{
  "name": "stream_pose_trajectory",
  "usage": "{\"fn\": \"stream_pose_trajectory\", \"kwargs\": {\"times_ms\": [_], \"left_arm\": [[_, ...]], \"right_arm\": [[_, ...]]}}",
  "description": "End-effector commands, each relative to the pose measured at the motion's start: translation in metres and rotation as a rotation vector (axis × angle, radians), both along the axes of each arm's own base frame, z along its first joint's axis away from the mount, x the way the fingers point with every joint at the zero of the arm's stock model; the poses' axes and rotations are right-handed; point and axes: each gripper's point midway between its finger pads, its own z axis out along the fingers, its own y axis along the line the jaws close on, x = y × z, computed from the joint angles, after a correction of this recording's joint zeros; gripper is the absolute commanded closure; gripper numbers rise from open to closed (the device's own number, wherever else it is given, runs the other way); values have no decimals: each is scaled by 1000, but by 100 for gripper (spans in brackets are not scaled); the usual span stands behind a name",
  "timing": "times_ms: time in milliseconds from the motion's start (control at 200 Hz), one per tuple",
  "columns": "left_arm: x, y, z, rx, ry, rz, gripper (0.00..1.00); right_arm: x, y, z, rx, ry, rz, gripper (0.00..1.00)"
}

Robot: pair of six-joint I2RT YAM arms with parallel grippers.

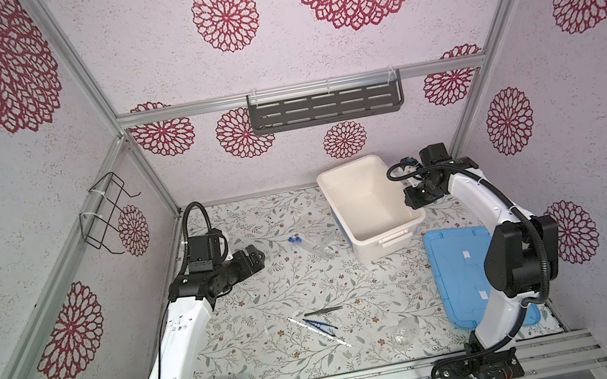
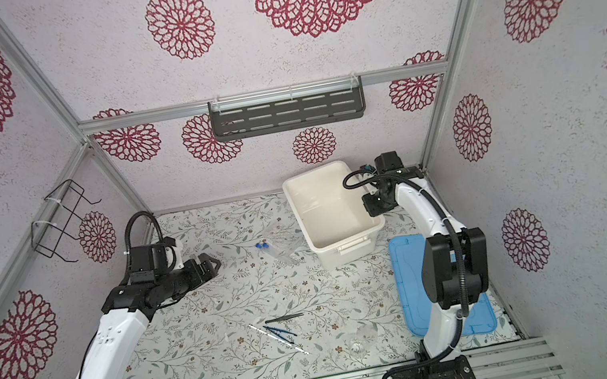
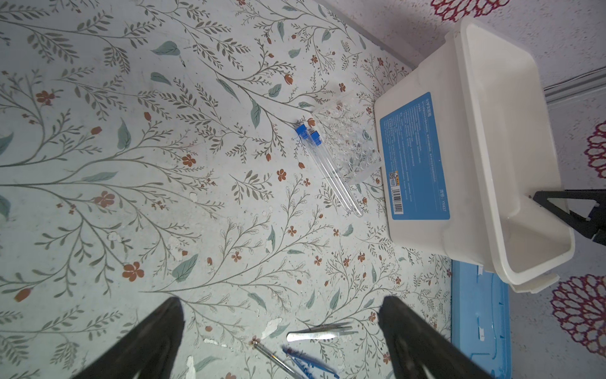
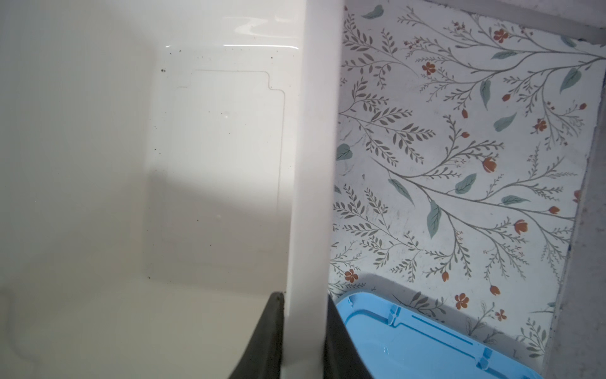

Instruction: Organize the chemistry lab equipment

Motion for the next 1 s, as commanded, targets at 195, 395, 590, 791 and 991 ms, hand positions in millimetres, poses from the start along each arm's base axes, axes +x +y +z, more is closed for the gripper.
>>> {"fn": "stream_pose_trajectory", "kwargs": {"times_ms": [195,395,590,791,991], "left_arm": [[3,-8,-6,-25,-1,-13,3],[3,-11,-9,-39,6,-15,3],[6,-16,-10,-61,1,-19,3],[7,-19,-15,-79,21,-7,3],[1,-3,-16,-26,24,72,2]], "right_arm": [[0,-17,14,-83,-54,-36,78],[2,-52,15,-151,-52,-145,80],[2,-88,32,-215,-106,-269,59],[-1,-73,62,-107,-188,-248,36],[-17,-30,99,5,-239,-152,42]]}}
